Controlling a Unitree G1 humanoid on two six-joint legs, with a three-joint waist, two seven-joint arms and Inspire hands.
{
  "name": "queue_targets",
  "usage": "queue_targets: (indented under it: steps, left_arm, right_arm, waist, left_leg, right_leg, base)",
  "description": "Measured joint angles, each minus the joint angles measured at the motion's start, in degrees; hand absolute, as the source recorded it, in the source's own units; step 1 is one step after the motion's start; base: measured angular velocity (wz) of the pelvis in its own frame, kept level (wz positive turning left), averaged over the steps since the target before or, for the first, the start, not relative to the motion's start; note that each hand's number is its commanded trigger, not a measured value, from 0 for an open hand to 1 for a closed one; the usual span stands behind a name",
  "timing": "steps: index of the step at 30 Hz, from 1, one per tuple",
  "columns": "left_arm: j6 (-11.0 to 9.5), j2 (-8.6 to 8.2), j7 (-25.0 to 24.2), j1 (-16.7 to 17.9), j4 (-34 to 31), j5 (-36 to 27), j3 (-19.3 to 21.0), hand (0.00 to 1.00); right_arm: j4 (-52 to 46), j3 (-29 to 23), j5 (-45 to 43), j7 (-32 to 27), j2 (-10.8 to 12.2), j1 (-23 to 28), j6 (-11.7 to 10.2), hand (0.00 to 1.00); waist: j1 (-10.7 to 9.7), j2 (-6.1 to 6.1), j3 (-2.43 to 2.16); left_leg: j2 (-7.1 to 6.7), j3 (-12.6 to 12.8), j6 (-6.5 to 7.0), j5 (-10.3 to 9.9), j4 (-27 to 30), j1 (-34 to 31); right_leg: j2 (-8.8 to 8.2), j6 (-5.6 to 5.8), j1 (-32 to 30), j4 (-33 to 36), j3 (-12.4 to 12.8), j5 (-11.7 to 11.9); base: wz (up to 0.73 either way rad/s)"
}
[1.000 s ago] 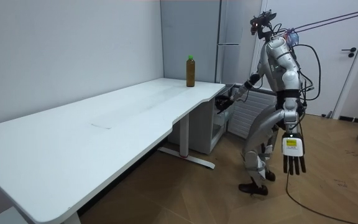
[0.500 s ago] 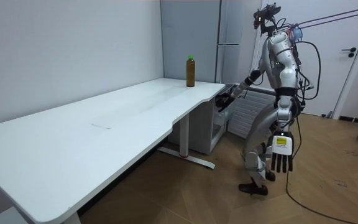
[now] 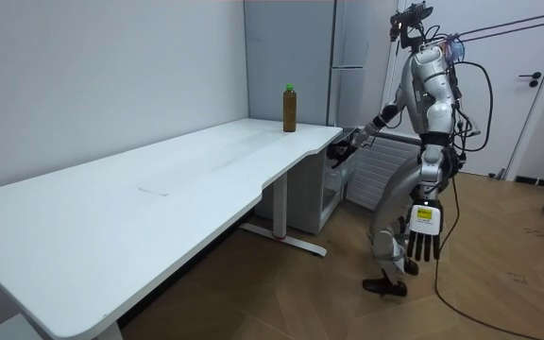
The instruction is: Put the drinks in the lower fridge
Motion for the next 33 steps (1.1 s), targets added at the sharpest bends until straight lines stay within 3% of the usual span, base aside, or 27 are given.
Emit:
queue_targets:
  steps: [6, 10, 15, 27, 33]
  left_arm:
    - [0.35, -0.42, 0.18, -0.13, -0.10, 0.00, 0.53, 0.00]
    - [0.36, -0.71, 0.41, -0.10, -0.01, 0.00, 0.93, 0.00]
    - [0.34, -0.82, 0.55, -0.15, 0.03, 0.02, 0.98, 0.00]
    - [0.90, -0.86, 0.06, -0.02, 2.56, 0.01, 1.11, 0.00]
    - [1.23, -1.29, -0.76, 0.02, 2.77, 0.02, 3.23, 0.00]
  right_arm:
    - [-0.25, -0.50, 0.09, -0.68, -0.01, -0.14, -0.43, 0.00]
    - [-0.41, -1.89, 0.84, -2.53, -0.01, 0.29, -1.81, 0.00]
    - [-0.47, -2.25, 0.74, -2.59, -0.30, 0.29, -5.02, 0.00]
    - [-0.76, -2.22, 0.76, -2.65, 1.13, 1.57, -3.60, 0.00]
    - [-7.37, -2.29, 0.27, -4.02, 3.37, 8.70, -3.62, 0.00]
  waist:
    - [-0.03, 0.00, 0.00]
    - [-0.27, -0.11, 0.02]
    - [-2.13, -0.21, -0.01]
    - [-4.08, -0.95, -0.28]
    - [-4.34, -2.11, -0.82]
  left_leg:
    - [0.02, 1.02, 0.40, 0.29, -1.53, 1.37]
    - [-0.08, 1.53, 0.50, 0.36, -2.30, 2.48]
    - [-0.05, 1.82, 0.57, 0.41, -2.57, 2.88]
    - [-0.18, 1.85, 0.41, 0.74, -4.22, 6.47]
    - [-0.29, 1.79, 0.04, 0.96, -6.69, 11.03]
  right_leg:
    - [0.39, 0.50, 0.77, -1.65, 0.92, 1.15]
    - [0.35, 0.69, 1.54, -2.33, 0.98, 1.46]
    - [0.24, 0.63, 1.77, -2.52, 0.96, 1.58]
    - [0.16, 0.80, 5.75, -4.72, 0.75, 1.88]
    - [1.03, 1.19, 10.55, -7.80, 0.84, 2.50]
  base:
    - [-0.09]
    - [-0.06]
    - [-0.01]
    - [0.00]
    - [-0.03]
